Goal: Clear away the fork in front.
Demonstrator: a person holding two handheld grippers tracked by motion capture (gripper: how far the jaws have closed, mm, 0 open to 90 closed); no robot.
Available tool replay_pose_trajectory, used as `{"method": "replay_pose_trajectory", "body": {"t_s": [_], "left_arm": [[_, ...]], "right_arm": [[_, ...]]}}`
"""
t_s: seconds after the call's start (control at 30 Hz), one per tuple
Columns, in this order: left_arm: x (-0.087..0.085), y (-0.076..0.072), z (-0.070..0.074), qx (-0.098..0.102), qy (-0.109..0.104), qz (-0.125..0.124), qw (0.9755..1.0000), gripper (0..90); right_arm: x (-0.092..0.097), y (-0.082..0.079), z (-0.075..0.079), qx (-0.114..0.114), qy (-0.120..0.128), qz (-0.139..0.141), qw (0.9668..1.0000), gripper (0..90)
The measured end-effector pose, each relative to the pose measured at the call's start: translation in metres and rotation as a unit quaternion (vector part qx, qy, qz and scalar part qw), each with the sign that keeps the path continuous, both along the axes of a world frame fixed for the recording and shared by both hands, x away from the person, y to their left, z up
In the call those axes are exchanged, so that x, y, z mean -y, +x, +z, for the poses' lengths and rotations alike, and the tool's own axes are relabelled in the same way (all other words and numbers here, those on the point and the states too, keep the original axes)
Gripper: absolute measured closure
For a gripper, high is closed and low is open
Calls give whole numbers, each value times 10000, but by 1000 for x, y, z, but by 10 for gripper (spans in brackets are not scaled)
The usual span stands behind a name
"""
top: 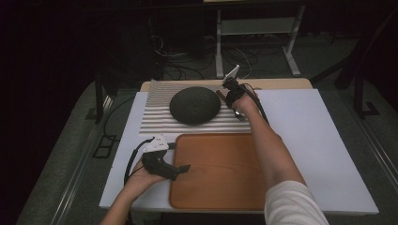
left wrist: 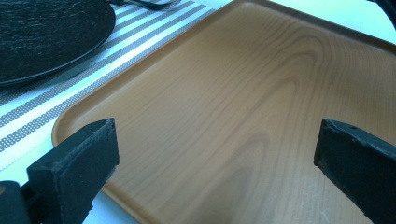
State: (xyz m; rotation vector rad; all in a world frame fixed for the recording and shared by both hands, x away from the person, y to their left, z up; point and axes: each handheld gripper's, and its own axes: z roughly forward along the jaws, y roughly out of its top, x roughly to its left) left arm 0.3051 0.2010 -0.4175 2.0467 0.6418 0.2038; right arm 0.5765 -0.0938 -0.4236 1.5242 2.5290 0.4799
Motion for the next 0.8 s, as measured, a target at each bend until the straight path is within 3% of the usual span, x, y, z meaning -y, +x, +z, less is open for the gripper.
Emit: {"method": "replay_pose_trajectory", "body": {"t_s": [0.37, 0.8], "left_arm": [[0, 0, 0, 8, 3, -1, 10000, 0], [0, 0, 0, -9, -42, -16, 10000, 0]], "right_arm": [[24, -15, 17, 183, 492, 40, 9986, 772], [54, -50, 48, 500, 1139, 201, 9920, 772]]}}
